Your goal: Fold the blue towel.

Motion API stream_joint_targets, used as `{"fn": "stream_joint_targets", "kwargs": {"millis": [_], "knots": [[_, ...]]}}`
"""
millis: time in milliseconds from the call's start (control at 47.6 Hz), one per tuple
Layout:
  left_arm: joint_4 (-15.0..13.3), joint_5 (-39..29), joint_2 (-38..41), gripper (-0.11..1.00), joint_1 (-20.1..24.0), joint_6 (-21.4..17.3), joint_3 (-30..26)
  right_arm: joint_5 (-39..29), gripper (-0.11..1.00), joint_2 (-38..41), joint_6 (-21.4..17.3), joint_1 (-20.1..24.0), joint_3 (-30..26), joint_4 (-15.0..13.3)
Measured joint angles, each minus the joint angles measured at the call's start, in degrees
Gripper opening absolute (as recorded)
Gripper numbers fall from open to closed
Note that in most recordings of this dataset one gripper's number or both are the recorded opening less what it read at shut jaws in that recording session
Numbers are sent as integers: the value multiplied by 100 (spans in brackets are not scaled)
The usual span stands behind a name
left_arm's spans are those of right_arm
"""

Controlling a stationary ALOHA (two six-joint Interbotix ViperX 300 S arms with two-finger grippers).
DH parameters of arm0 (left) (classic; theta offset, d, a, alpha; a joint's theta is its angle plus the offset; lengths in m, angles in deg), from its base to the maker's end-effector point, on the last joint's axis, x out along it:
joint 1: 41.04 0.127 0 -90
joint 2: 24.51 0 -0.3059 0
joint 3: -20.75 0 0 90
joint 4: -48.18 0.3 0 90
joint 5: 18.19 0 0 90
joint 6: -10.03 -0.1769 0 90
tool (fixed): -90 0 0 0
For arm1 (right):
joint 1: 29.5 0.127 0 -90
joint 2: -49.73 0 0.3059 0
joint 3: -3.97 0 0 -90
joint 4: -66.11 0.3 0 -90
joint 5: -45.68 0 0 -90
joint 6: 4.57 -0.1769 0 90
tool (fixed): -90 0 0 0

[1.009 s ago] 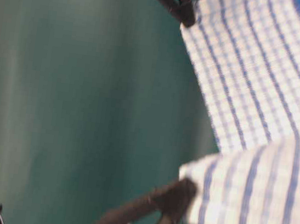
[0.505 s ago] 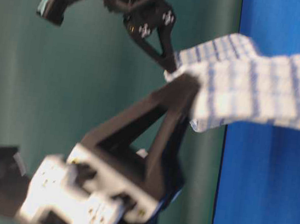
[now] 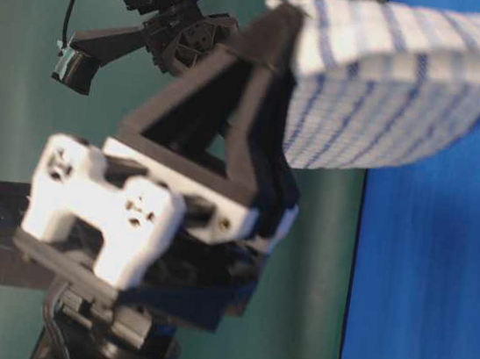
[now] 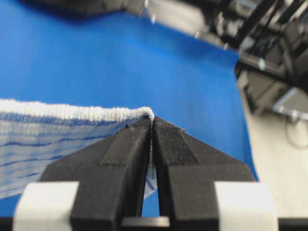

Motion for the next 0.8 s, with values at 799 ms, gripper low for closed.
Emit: {"fn": "stream_joint_targets", "kwargs": {"millis": [799], "knots": [[0,703,712,1,-53,-272,-237,97,-5,9,9,-220,334,0]]}}
